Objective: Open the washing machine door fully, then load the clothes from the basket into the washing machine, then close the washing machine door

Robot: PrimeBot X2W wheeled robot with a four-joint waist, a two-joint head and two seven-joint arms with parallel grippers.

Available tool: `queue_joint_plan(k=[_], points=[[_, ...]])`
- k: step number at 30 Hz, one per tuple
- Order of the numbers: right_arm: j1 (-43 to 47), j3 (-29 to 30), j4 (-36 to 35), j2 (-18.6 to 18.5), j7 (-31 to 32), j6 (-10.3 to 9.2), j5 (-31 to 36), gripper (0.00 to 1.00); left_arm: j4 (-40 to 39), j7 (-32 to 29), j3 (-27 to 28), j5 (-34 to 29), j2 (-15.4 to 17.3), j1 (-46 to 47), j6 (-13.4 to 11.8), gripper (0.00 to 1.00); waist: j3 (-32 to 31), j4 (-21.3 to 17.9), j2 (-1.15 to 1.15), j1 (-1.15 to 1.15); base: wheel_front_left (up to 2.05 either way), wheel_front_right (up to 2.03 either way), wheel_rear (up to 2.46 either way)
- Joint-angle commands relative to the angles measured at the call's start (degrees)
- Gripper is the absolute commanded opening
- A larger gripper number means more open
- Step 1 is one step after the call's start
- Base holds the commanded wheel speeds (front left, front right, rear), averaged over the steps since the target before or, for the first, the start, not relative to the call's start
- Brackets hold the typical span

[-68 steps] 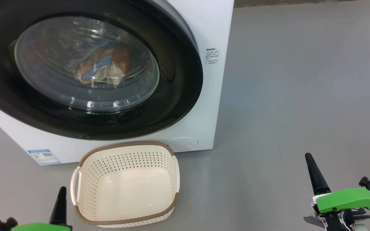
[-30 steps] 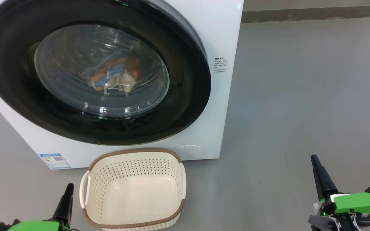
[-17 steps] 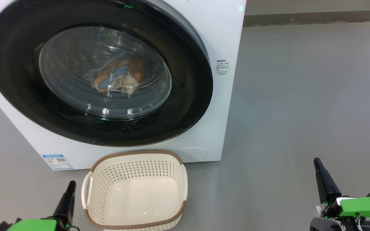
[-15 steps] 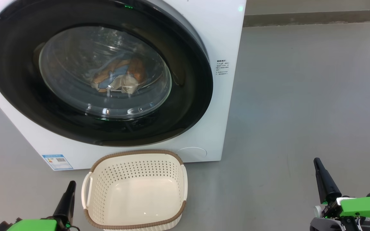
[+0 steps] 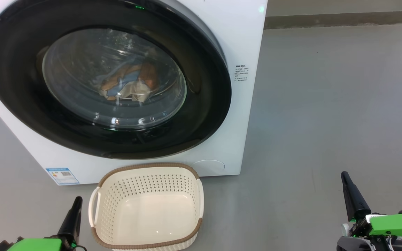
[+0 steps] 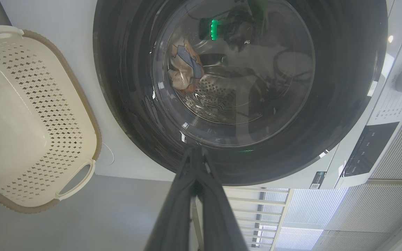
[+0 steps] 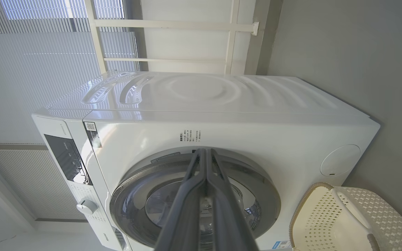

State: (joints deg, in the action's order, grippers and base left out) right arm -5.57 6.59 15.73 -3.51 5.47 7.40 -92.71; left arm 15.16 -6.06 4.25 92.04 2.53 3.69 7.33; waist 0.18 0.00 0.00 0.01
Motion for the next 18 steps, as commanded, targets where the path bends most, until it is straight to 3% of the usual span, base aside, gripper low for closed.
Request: queue_joint_plan(k=[1, 18], points=[[-0.54, -0.88, -1.75, 0.03, 0.37, 0.09, -0.13, 0.00, -1.10, -0.19, 1.98, 0.37, 0.59, 2.47, 0.15, 0.00, 0.00, 0.00, 0.00, 0.00, 0.00, 0.00, 0.00], [-0.56, -0.70, -1.74, 0.15, 0.51, 0.09, 0.02, 0.00, -1.10, -0.25, 2.06, 0.30, 0.54, 2.48, 0.15, 0.00, 0.00, 0.00, 0.00, 0.00, 0.00, 0.00, 0.00]])
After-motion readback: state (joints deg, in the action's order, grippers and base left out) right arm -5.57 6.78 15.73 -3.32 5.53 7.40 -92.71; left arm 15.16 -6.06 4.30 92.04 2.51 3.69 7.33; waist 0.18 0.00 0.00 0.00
